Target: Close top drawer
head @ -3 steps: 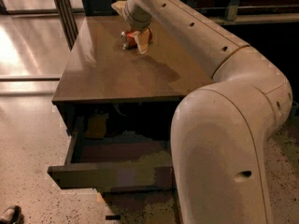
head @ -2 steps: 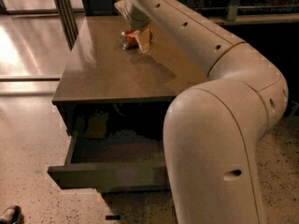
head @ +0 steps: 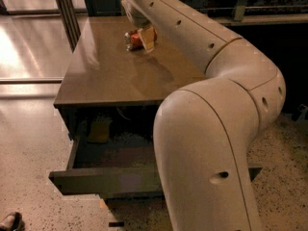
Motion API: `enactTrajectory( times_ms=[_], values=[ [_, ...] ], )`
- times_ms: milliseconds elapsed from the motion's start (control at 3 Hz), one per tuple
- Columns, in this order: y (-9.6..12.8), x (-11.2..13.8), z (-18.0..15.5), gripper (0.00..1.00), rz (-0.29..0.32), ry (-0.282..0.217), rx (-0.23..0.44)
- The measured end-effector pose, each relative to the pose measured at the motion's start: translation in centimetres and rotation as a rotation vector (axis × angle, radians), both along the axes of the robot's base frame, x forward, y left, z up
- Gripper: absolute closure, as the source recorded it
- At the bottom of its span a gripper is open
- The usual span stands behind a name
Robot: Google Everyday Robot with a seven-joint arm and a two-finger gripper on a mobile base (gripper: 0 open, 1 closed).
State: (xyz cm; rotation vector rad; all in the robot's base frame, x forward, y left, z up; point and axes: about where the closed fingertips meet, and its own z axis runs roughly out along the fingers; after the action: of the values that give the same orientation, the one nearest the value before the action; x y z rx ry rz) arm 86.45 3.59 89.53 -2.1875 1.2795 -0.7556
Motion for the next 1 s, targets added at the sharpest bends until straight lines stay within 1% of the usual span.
enactTrajectory(
  times_ms=[333, 667, 1000],
  values=[
    [0.0, 0.0, 0.0, 0.0, 0.0, 0.0, 0.0],
    [0.0, 0.5, 0.3, 0.0, -0.021, -0.023, 0.001],
    [0.0, 1.6, 1.2, 0.0, -0.052, -0.107, -0.053]
  ],
)
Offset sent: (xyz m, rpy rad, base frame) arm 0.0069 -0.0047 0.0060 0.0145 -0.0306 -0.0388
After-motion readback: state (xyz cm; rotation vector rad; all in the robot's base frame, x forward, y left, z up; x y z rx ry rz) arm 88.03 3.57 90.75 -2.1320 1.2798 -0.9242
